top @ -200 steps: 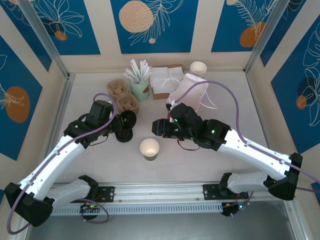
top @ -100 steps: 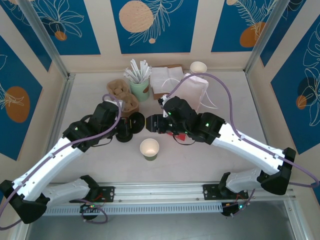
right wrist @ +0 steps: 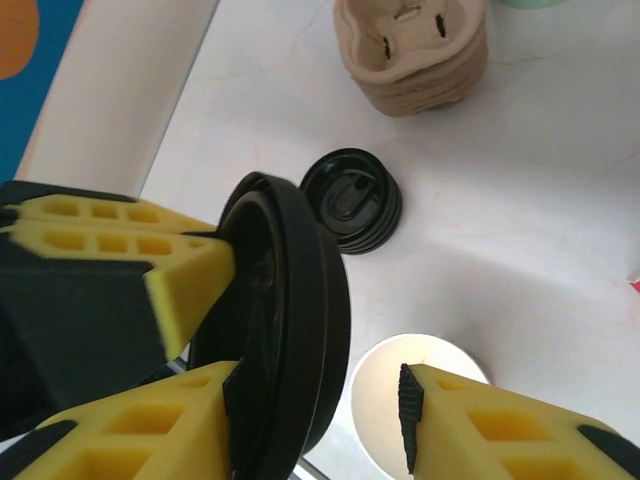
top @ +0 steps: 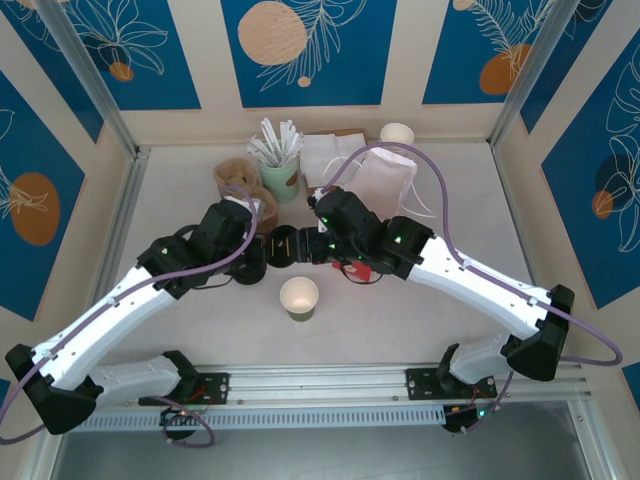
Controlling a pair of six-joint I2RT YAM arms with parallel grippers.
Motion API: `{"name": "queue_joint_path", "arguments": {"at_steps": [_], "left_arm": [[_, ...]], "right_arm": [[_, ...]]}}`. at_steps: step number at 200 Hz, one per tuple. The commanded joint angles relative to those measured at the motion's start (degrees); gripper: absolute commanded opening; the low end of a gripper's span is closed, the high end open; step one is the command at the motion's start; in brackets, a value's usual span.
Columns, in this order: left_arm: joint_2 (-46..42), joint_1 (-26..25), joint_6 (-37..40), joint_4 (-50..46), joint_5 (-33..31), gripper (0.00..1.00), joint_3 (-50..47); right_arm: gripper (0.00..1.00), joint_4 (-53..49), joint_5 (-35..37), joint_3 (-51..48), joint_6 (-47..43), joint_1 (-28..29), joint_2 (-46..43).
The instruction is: Pack the takeout coffee
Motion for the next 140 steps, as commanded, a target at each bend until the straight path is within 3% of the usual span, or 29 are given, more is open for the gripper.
{"name": "queue_joint_path", "arguments": {"at_steps": [1,140], "left_arm": [[0.7,-1.2,1.7,0.5,-0.8,0.07,2.3],[1.3,-1.8,2.7,2.9,0.3,0.06,3.0]], "right_arm": [[0.45,-1.0,-0.2,1.2,-0.6,-0.9,0.3],[0.18,-1.3,-4.5,1.1,0.2,-3.9,1.7]]}}
